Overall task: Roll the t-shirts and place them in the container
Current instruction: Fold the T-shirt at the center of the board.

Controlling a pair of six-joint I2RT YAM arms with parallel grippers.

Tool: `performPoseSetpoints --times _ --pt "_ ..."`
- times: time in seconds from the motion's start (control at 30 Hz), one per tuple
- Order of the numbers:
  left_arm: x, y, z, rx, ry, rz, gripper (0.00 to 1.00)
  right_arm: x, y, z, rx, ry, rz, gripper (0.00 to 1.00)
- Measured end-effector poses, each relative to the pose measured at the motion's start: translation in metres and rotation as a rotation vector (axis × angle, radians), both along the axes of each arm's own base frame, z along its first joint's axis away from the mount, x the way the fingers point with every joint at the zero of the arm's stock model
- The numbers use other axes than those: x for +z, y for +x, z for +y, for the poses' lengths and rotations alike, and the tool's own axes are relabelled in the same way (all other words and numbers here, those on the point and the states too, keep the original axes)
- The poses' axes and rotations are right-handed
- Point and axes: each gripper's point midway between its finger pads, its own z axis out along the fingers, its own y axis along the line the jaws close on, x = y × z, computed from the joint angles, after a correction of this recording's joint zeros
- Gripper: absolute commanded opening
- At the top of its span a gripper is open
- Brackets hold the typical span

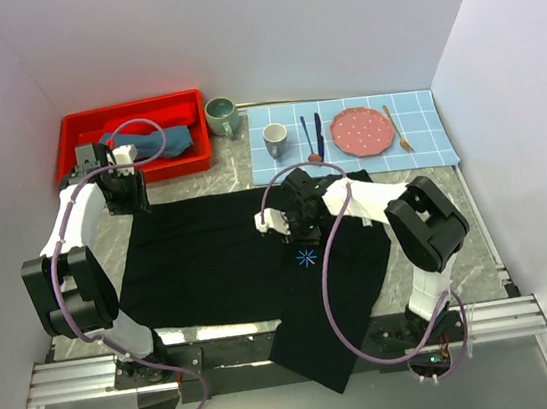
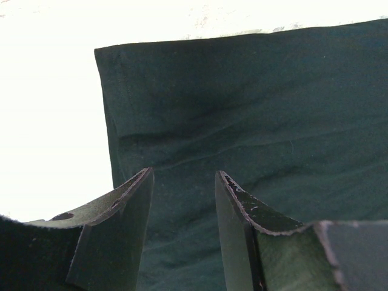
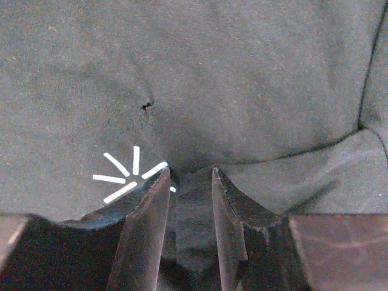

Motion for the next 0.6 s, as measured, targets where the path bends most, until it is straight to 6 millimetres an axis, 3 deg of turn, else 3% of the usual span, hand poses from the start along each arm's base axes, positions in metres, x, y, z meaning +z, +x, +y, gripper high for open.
performPoseSetpoints --times 0.23,0.47,0.53,0.6 --pt "0.0001 0.0001 -0.0017 -0.004 -0.008 -0.001 0.51 -0.0010 0.0081 -0.0032 -0.056 -0.005 0.020 0.30" --pt "-0.0001 0.0003 -0.0034 -0.009 -0.018 -0.001 0.51 -0.0002 0.0088 -0.0032 -0.086 -0.006 0.035 0.11" --pt "0.0000 0.0003 -0.0043 -0.008 -0.023 0.000 0.50 0.0011 0.0084 -0.0034 -0.093 -0.008 0.042 0.10" --pt "-0.0001 0.0003 -0.0048 -0.009 -0.026 0.000 0.50 0.0018 0.0074 -0.0037 -0.097 -0.010 0.048 0.17"
